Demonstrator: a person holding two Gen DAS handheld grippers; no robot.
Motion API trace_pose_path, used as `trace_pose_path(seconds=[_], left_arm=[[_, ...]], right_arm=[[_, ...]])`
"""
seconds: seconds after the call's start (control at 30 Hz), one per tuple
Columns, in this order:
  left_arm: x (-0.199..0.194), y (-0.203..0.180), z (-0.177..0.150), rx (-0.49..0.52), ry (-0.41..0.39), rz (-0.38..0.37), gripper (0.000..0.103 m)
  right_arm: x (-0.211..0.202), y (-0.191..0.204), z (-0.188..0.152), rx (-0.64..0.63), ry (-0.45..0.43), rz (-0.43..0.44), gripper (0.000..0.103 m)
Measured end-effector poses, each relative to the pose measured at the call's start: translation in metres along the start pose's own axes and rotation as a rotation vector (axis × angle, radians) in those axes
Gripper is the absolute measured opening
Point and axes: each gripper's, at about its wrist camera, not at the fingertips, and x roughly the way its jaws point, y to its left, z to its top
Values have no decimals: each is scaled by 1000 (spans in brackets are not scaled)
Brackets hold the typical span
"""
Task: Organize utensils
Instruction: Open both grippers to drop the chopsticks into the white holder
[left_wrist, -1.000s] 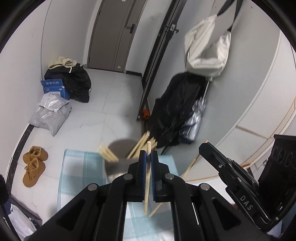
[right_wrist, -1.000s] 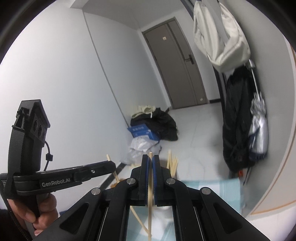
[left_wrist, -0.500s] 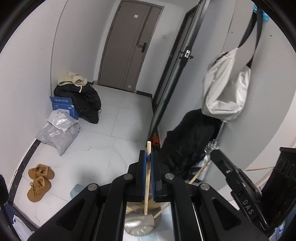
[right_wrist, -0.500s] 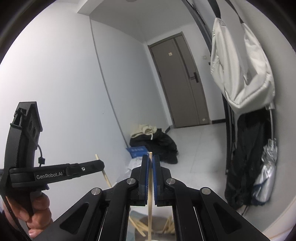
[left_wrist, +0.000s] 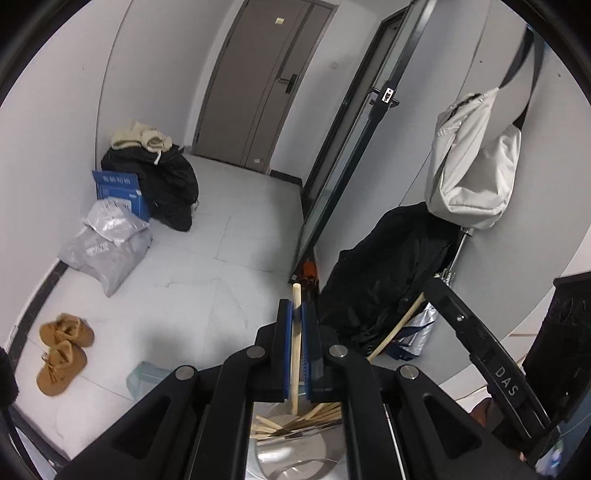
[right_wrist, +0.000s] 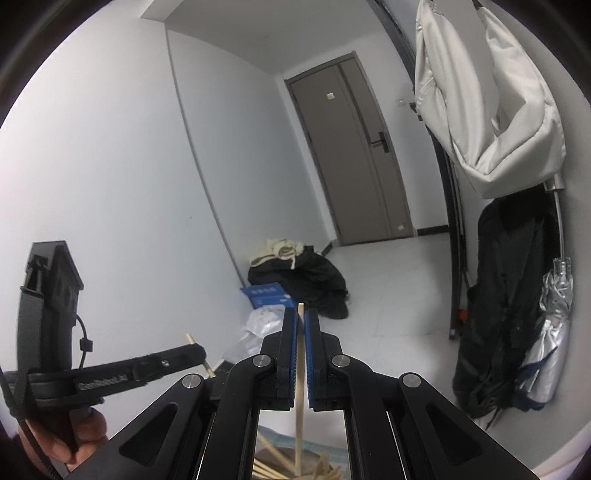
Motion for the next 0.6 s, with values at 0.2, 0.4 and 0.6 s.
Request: trace_pose_path(seconds=[0.2,0.4,0.6], left_arm=[[1,-7,-10,61,2,4,1],[5,-6,-22,85,23,0,1],[10,-5,-33,114,48,16,1]], right_arm=[[8,4,-16,-44,24,12,3],[13,3,-30,-70,53,8,3],[16,0,-38,-62,84,20,4]])
